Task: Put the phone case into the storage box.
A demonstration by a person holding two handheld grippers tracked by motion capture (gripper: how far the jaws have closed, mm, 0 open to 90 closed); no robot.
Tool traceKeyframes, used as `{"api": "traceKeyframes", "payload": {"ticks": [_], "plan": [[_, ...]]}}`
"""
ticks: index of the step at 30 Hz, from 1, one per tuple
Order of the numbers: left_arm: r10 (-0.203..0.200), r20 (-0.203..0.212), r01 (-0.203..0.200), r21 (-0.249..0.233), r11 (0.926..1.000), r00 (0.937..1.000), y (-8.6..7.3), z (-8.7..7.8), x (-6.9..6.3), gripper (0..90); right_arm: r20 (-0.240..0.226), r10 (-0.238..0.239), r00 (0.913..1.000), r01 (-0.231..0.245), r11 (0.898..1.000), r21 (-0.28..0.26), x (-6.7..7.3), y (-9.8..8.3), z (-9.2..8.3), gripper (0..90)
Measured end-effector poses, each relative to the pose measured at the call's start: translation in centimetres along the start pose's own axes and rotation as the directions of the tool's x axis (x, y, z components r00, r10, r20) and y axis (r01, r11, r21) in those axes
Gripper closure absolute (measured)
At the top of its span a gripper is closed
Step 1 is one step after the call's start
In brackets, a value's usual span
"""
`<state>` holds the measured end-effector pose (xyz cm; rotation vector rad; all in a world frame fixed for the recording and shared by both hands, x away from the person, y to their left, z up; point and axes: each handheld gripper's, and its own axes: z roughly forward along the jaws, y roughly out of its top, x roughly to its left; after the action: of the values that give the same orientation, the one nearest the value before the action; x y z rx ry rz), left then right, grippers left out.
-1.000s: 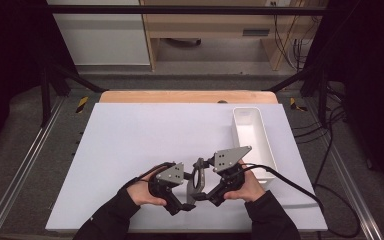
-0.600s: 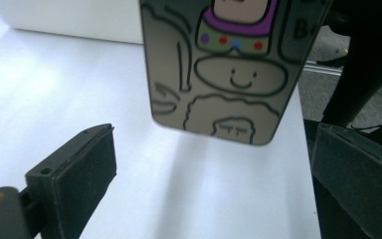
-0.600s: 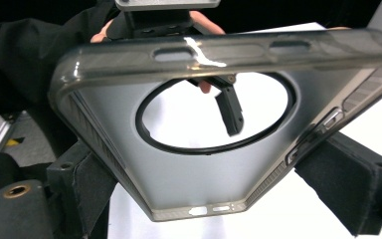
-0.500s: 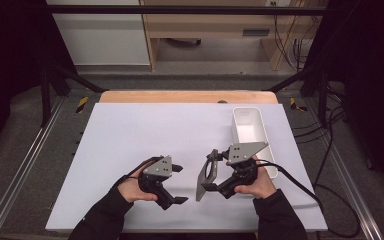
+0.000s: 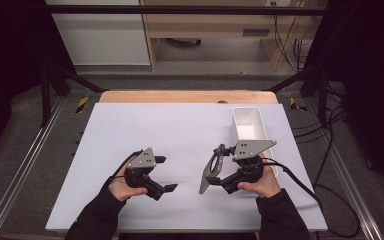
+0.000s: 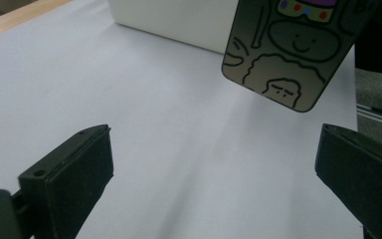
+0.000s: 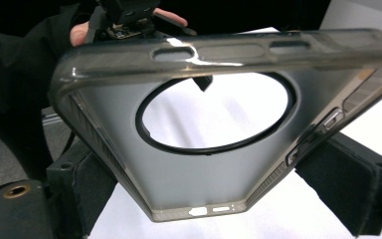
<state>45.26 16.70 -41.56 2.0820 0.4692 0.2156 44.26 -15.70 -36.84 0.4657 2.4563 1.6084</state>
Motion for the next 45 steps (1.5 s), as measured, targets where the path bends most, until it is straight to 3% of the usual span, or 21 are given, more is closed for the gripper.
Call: {"api": "traceKeyframes", "payload": {"ticks": [4, 7, 11, 18, 25, 33, 40, 45], "plan": [[-0.031, -0.055, 0.03, -0.022, 0.9993, 0.998, -0.5, -0.9, 0.2, 0.9, 0.027, 0.01, 0.9996, -0.01, 1.0, -0.014, -0.1, 0.0, -0.2, 12.3], [-0.066, -0.113, 0.062, -0.041, 0.9972, 0.9914, -1.1, -1.7, 0.5, 0.9, 0.039, 0.017, 0.9991, -0.016, 1.0, -0.014, -0.1, 0.1, -0.3, 12.3], [-0.117, -0.18, 0.105, -0.073, 0.9918, 0.9766, -2.2, -2.9, 1.1, 0.8, 0.06, 0.023, 0.9979, -0.023, 1.0, -0.011, -0.2, 0.1, -0.3, 12.3], [-0.185, -0.244, 0.16, -0.118, 0.98, 0.9521, -4.5, -5.0, 1.8, 0.8, 0.102, 0.044, 0.9939, -0.044, 0.999, -0.001, -0.3, 0.2, -0.5, 12.2], [-0.219, -0.313, 0.18, -0.148, 0.9725, 0.9241, -5.9, -6.5, 2.2, 0.8, 0.154, 0.072, 0.9854, -0.074, 0.997, 0.011, -0.4, 0.2, -0.4, 12.2], [-0.233, -0.316, 0.194, -0.151, 0.9693, 0.9196, -6.8, -6.8, 2.7, 0.3, 0.199, 0.102, 0.9747, -0.106, 0.994, 0.012, -0.7, 0.8, -0.9, 12.2], [-0.254, -0.325, 0.211, -0.161, 0.9641, 0.9112, -7.2, -7.1, 3.0, 0.1, 0.243, 0.113, 0.9635, -0.118, 0.993, 0.007, -0.6, 2.2, -1.4, 12.2], [-0.251, -0.327, 0.209, -0.157, 0.9652, 0.9114, -7.3, -7.1, 3.1, 0.1, 0.282, 0.121, 0.9518, -0.124, 0.992, -0.006, -0.6, 3.3, -1.8, 12.2]]}}
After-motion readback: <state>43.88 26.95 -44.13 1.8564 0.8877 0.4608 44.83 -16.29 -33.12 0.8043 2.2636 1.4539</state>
